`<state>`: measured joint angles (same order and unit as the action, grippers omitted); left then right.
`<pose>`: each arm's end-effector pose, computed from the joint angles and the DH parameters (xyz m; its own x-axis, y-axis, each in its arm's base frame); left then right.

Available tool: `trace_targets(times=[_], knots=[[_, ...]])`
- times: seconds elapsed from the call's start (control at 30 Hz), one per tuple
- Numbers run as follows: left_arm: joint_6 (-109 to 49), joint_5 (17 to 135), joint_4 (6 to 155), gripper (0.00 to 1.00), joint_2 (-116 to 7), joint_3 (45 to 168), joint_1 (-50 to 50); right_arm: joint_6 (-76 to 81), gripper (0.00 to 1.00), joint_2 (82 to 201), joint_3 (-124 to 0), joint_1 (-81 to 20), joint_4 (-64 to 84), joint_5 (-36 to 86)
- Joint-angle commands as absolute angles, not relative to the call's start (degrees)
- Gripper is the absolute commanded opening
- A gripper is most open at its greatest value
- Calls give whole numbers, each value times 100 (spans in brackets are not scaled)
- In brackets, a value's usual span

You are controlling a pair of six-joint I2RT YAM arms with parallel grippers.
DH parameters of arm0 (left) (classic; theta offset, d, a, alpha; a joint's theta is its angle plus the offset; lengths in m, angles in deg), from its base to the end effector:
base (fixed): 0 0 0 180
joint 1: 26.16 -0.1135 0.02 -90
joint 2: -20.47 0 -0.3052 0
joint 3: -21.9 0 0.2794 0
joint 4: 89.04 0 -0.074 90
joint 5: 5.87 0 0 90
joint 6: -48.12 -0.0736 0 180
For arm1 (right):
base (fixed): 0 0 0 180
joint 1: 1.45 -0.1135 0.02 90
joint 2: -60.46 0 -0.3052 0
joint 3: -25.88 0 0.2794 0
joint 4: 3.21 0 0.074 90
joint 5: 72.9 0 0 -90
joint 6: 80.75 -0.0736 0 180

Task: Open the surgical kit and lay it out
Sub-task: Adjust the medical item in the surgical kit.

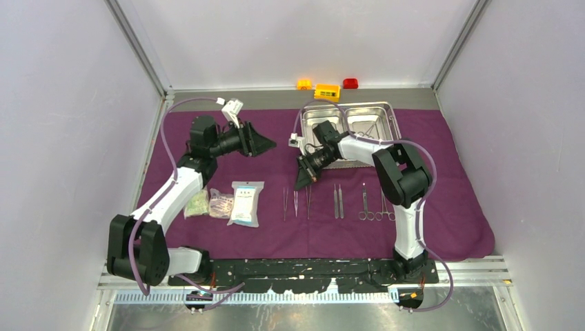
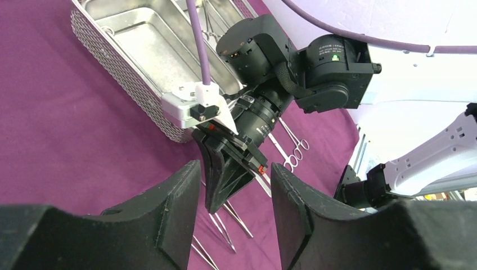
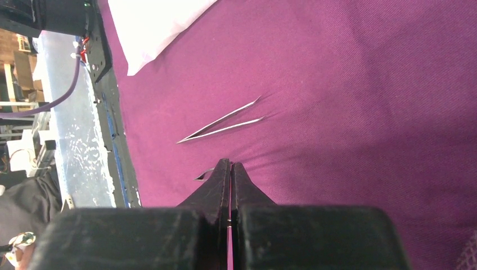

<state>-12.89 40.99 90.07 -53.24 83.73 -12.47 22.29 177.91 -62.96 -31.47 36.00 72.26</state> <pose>0.3110 -0.1276 0.3207 -0.5856 -0.2213 -0.7798 0.6137 0.5074 -0.6049 0.3592 0.2773 0.1431 -0.6561 -0.5280 -0.5393 -0.7207 0.2263 0.6552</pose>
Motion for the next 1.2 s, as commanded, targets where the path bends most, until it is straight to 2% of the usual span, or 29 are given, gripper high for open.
trace_targets(times=[0.0,0.27,0.67,0.97,1.17], knots=[[-1202,4012,9228,51,-5293,8499,-1298,2153,0,17754,-6398,-3220,3342,7370],[-1169,3965,9306,51,-5233,8396,-1298,1869,1,17821,-6289,-3228,3021,7380],[-1144,3983,9383,51,-5248,8326,-1298,2281,0,17882,-6240,-3230,3535,7449],[-1143,3958,9418,51,-5239,8290,-1298,2029,0,17851,-6113,-3221,3157,7318],[-1107,3940,9476,51,-5248,8260,-1298,2056,11,17870,-6135,-3212,3148,7217]])
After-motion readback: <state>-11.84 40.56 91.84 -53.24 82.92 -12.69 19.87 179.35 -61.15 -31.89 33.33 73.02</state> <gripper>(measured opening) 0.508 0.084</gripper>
